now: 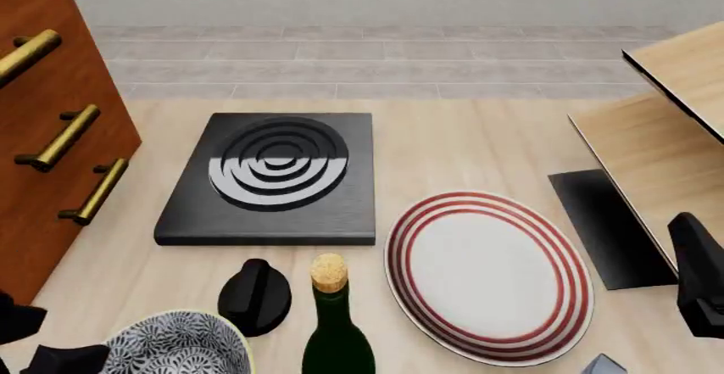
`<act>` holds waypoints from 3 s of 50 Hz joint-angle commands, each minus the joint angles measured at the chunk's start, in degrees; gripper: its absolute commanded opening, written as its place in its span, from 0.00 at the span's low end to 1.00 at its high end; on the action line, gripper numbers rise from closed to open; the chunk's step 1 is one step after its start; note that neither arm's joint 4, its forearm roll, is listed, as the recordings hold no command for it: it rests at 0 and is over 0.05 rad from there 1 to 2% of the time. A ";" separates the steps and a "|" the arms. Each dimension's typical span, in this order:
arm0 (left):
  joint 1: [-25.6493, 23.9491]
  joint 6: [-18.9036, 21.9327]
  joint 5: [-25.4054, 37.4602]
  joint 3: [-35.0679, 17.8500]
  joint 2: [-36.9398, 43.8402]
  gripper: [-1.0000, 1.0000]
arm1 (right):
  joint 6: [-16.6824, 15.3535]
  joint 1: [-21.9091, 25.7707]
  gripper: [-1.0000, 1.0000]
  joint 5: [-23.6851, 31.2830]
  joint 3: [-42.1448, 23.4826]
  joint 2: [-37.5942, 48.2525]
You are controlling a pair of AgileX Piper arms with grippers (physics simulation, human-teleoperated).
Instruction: Put the bowl on the top of the cabinet.
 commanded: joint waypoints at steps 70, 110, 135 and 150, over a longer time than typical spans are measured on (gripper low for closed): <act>3.22 5.14 -15.42 13.05 2.87 1.00 | 0.00 -0.01 1.00 0.00 0.00 0.00; 3.24 6.43 -19.79 15.75 5.90 1.00 | -0.01 0.01 1.00 0.00 0.00 0.00; 2.75 6.39 -21.65 18.14 6.48 1.00 | 0.00 0.00 1.00 0.00 0.00 0.00; 3.77 7.08 -23.88 18.48 8.12 1.00 | 0.00 0.00 1.00 0.00 0.00 -0.01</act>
